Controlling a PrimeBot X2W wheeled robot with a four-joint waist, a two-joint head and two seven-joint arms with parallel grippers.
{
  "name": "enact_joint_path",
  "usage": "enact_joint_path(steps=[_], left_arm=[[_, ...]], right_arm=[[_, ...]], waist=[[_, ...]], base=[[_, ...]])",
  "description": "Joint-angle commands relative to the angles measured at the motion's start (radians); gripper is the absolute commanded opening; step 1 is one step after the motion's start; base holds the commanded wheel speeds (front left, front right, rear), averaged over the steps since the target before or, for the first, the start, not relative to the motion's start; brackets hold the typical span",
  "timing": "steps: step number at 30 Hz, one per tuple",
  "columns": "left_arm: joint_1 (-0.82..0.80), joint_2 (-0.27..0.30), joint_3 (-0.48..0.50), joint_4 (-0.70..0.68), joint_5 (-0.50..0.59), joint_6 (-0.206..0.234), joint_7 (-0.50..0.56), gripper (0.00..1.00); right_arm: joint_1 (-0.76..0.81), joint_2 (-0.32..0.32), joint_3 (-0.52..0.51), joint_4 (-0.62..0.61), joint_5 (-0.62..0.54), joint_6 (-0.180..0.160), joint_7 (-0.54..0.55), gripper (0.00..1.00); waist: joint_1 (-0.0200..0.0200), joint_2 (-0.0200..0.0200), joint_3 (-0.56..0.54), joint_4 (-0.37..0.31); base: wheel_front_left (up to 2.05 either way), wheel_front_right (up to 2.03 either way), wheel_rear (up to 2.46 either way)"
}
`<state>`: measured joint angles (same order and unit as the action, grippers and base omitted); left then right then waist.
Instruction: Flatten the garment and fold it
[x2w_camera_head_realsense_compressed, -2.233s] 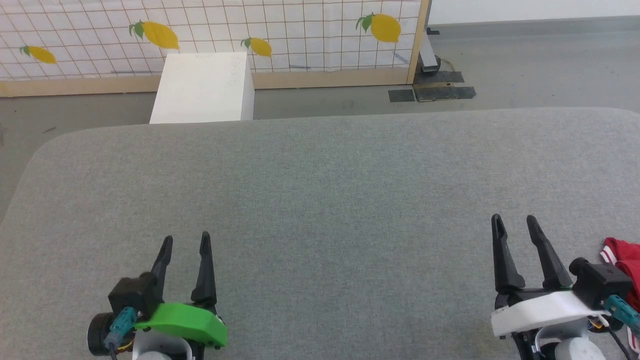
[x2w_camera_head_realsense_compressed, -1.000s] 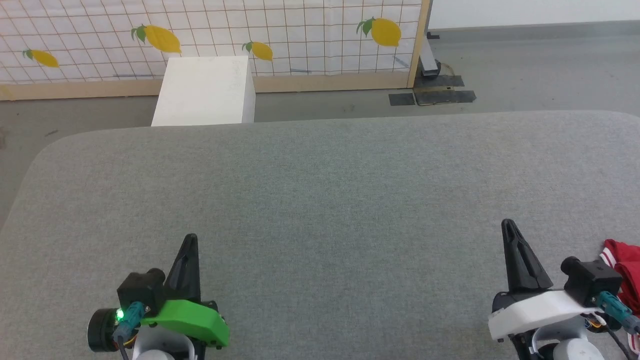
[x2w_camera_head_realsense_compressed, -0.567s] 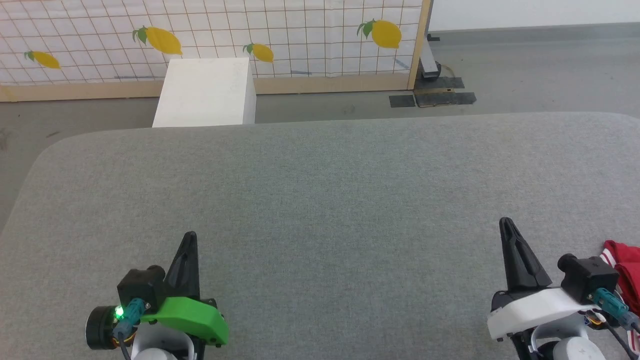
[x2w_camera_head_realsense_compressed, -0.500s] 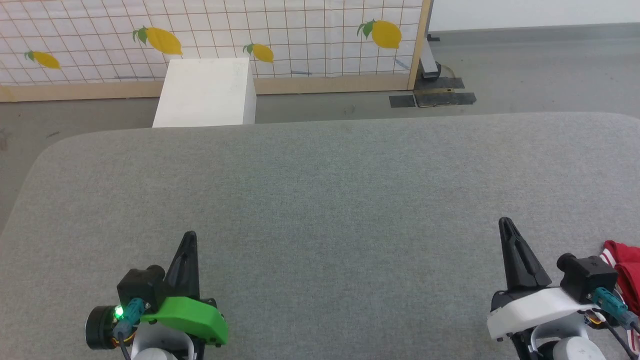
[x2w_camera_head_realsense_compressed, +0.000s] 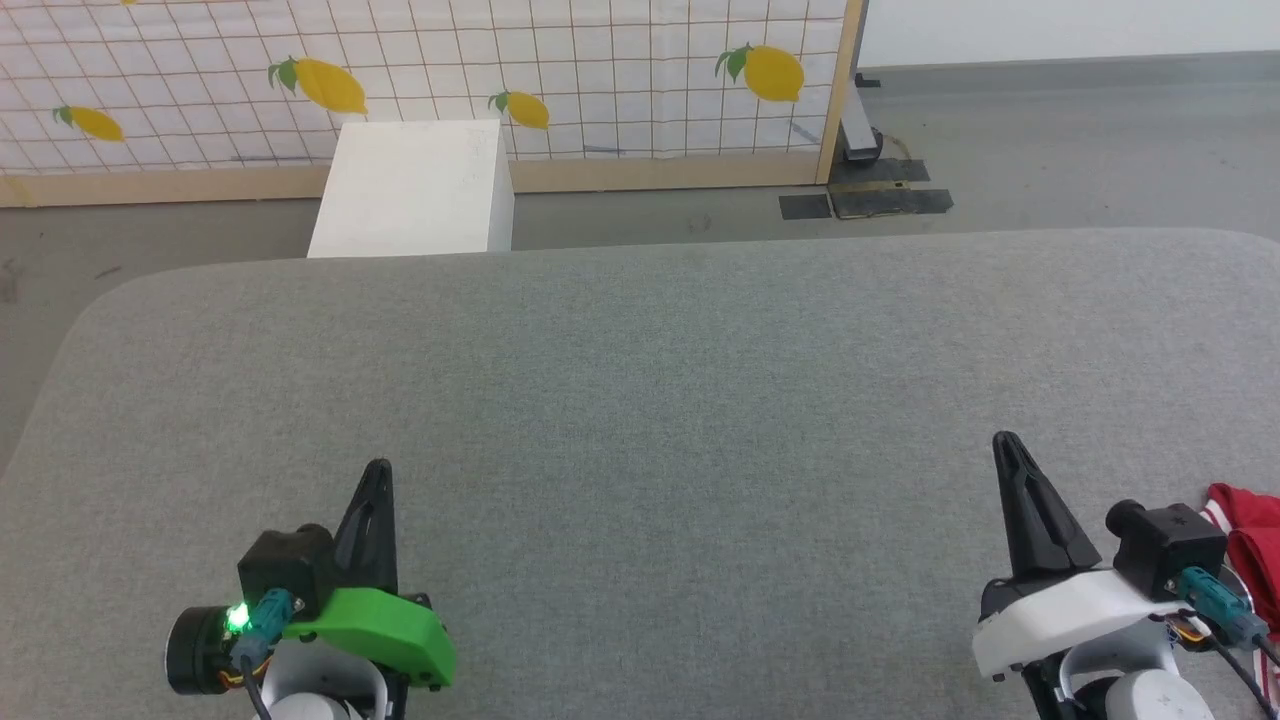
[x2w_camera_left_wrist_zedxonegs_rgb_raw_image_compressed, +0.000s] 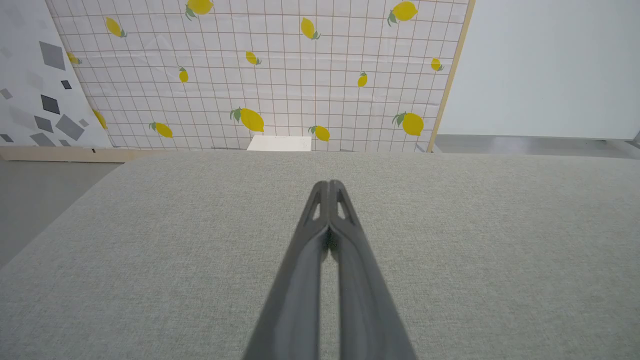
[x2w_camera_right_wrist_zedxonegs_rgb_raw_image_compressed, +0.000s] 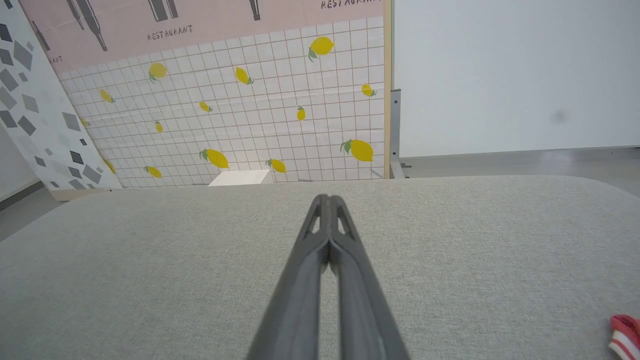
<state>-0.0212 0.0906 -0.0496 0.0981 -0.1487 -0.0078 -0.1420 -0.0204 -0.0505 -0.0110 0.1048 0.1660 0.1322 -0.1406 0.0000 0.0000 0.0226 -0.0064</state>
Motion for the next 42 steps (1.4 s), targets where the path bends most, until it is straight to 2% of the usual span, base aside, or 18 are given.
enact_joint_path(steps=[1,42], left_arm=[[0.009,-0.007,0.003,-0.006,0.013,0.003,0.006,0.0],[0.016,-0.027,0.031,-0.062,0.096,0.006,0.089,0.0]], right_arm=[[0.009,0.0,0.001,-0.008,-0.014,-0.001,0.005,0.0],[0.016,0.0,0.007,-0.067,-0.107,-0.001,0.088,0.0]], waist=[[0.0,0.0,0.0,0.0],[0.0,0.0,-0.014,0.004]], base=[[0.0,0.0,0.0],[0.0,0.0,0.0]])
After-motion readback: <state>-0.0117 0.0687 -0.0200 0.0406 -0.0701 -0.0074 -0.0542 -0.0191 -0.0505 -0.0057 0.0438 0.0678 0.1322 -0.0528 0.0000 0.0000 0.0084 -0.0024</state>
